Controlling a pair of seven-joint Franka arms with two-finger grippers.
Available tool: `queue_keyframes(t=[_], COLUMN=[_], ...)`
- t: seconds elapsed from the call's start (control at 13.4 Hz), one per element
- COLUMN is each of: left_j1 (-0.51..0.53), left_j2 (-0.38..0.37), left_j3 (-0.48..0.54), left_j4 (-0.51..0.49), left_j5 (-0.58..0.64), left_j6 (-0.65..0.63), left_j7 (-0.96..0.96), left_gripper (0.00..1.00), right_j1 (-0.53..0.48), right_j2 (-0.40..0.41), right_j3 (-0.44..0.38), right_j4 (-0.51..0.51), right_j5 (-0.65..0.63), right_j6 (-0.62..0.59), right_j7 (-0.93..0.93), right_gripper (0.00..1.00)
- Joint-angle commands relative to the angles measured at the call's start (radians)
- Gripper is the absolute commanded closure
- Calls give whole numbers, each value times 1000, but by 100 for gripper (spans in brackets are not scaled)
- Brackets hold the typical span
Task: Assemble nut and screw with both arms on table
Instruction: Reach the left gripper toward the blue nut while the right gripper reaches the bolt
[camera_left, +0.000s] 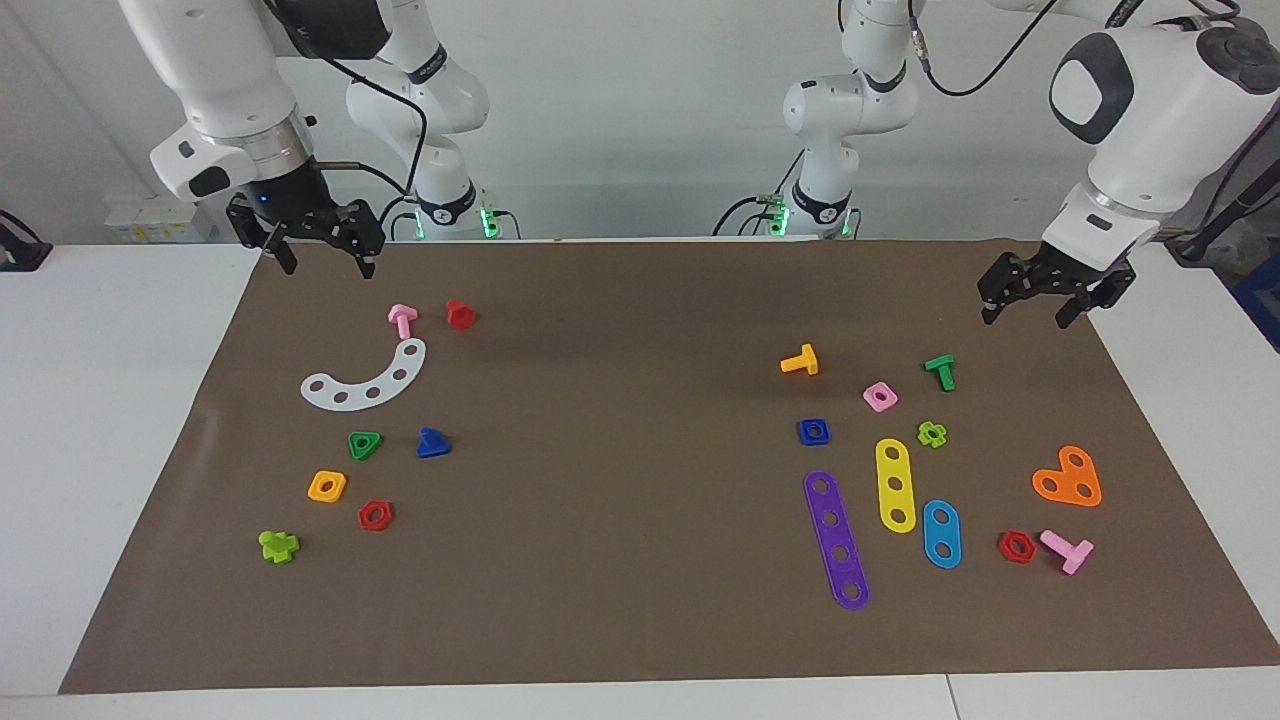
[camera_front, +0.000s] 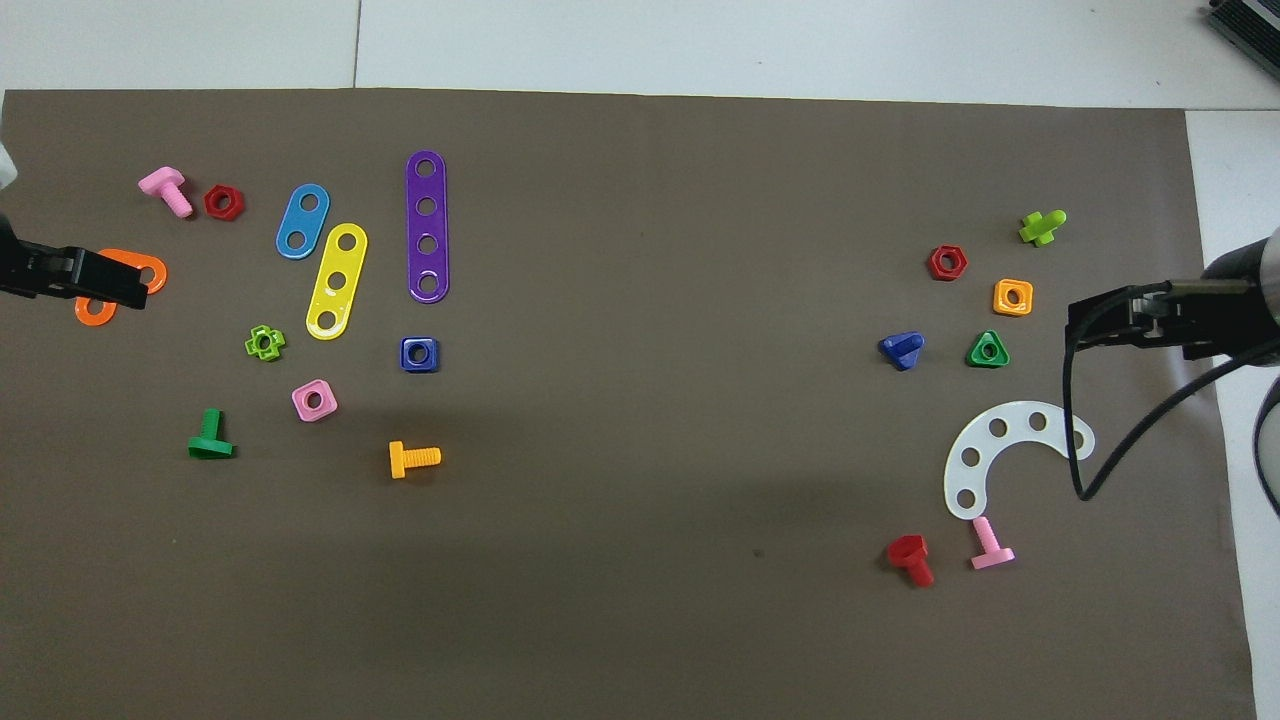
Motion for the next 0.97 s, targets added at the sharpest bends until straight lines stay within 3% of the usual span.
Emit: queue_keyframes(t=[0.0,0.22,0.45,0.52,0.6,0.75,0.89], left_j1=[-11,-14,-54,-75,-86,-146,-201], left_j2=[-40,-45,-23,-10,-6,-2,-5], left_j3=[7,6,4,6,6,6,4], left_j4=[-48,-72,-110,-135,-176,-267,-375], left_j5=[18,12,7,-11,-40,-83,-89], left_j6=[21,24,39,62,117,260,428], left_j7=[7,6,-4,-17,-66,-202,-286], left_gripper=[0,7,30,42,45,43,20], right_j1=[-8,-14,-27,-21,-17,-20,-17], right_j2=[-6,-7,-6,-6,-7,-11,-20], right_j3=[10,10,5,5,4,5,5], right_j4=[-7,-9,-9,-10,-23,-49,-110], right_j5=[23,23,23,23,21,23,23], right_j6=[-5,-15,-2,10,36,70,158], right_j7=[-17,-26,-29,-28,-28,-28,-26], right_gripper=[0,0,0,1,2,4,5])
